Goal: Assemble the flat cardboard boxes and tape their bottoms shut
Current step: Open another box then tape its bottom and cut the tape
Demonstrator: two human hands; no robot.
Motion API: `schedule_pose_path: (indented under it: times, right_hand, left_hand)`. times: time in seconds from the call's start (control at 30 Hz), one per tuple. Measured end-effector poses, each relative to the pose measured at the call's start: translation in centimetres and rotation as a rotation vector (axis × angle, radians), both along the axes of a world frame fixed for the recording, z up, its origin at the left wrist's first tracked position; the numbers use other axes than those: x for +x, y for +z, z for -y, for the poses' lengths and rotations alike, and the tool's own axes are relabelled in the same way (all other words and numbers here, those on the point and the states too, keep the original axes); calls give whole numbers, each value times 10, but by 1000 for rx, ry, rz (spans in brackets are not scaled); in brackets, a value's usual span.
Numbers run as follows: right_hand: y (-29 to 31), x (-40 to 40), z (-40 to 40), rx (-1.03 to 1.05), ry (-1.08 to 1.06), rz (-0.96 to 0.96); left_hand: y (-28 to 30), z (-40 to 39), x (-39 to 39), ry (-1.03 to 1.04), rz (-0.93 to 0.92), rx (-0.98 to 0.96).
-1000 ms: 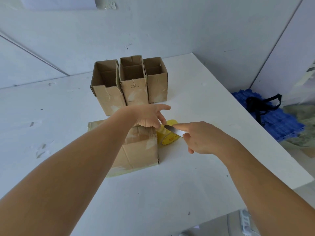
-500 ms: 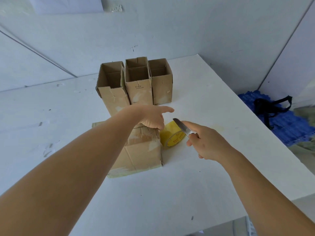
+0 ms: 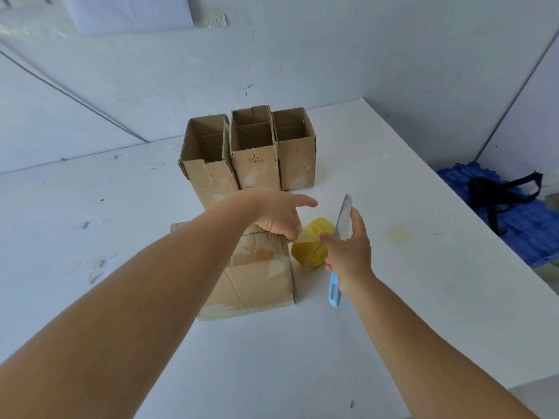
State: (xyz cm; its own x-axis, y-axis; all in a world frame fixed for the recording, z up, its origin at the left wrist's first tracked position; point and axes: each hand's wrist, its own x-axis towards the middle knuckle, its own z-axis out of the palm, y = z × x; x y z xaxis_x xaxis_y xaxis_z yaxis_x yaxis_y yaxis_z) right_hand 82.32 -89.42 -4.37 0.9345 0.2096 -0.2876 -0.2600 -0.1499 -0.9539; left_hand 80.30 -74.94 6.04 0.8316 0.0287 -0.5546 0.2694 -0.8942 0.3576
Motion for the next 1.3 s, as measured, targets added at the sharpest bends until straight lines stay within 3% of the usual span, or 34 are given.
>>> schedule_pose_path:
  times: [0.27, 0.43, 0.7, 0.87, 1.03, 1.13, 1.3]
  right_hand:
    - [14, 20, 21, -229, 123, 216]
    - [32, 15, 41, -493, 326, 501]
    - [61, -5, 66, -804, 577, 653]
    - [69, -13, 56, -991, 597, 820]
    - [64, -13, 43, -1029, 623, 843]
    - [55, -20, 32, -1111, 778, 740]
    - [50, -16, 54, -915, 812, 550]
  left_hand:
    - [3, -2, 10, -43, -8, -126]
    - [-1, -9, 9, -18, -2, -201]
    - [-6, -14, 7, -19, 35, -200]
    - [-8, -14, 8, -30, 50, -208]
    - [-9, -14, 8, -47, 66, -203]
    - [-8, -13, 8, -32, 76, -243]
    - [-10, -17, 7, -15, 79, -274]
